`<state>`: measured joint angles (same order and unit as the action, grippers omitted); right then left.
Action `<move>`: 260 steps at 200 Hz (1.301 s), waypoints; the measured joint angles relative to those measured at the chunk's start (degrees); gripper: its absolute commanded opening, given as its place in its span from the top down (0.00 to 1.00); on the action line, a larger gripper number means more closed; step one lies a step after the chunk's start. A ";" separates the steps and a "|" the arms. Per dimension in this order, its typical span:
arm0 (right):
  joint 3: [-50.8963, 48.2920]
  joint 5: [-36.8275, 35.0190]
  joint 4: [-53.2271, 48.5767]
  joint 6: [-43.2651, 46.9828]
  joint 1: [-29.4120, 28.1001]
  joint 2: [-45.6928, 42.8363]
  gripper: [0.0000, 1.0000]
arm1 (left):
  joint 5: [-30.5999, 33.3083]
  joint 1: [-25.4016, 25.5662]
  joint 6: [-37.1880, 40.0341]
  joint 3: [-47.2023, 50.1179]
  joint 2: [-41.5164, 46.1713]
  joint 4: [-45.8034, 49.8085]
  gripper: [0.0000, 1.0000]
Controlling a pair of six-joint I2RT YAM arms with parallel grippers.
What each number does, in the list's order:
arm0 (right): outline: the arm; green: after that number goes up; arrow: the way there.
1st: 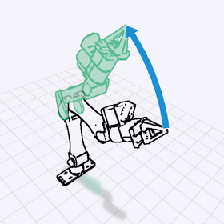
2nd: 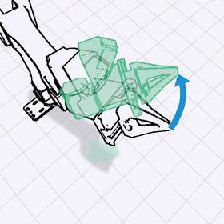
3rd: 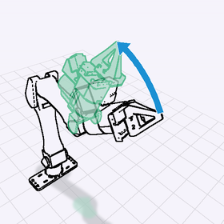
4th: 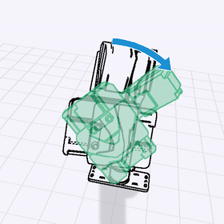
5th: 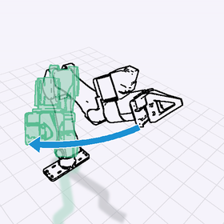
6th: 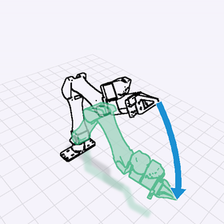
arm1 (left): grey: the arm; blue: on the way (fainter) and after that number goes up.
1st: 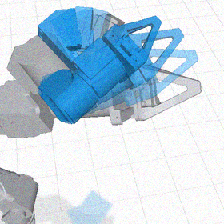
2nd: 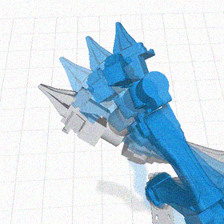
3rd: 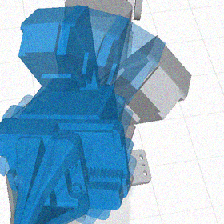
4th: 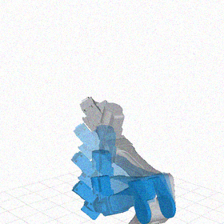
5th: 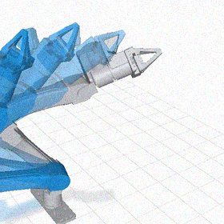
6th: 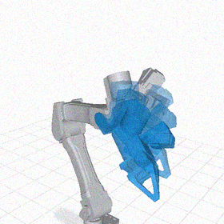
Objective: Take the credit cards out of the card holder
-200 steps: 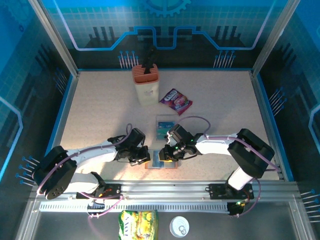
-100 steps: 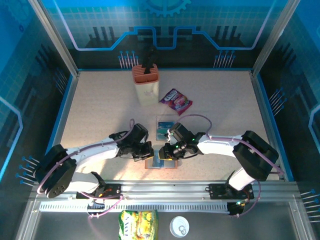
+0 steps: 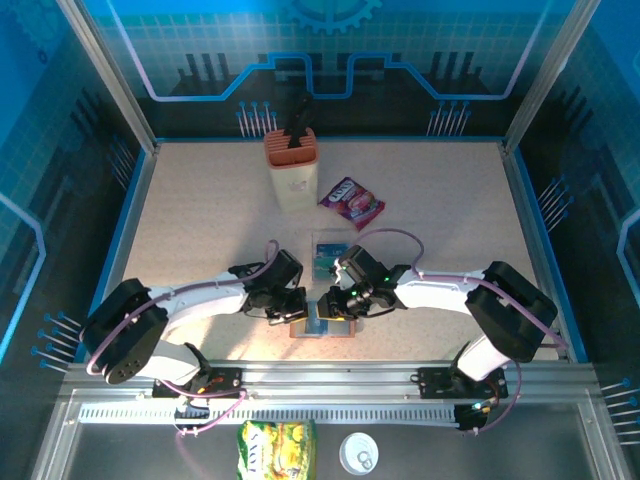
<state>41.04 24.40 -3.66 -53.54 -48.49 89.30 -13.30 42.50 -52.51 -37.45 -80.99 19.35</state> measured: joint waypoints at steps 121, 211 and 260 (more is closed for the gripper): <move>-1.33 -0.31 0.55 -0.28 0.15 1.86 0.69 | 0.02 0.00 -0.02 0.44 -0.72 -0.22 1.00; -4.98 2.84 10.01 -4.57 0.66 2.99 0.76 | 0.02 0.00 -0.02 0.44 -0.72 -0.15 1.00; -5.07 3.10 10.88 -5.29 0.68 2.97 0.81 | 0.02 0.00 0.00 0.44 -0.72 -0.13 1.00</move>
<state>35.97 27.51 7.22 -58.83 -47.81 92.27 -13.28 42.50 -52.51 -37.01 -81.71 19.22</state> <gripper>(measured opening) 0.196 0.041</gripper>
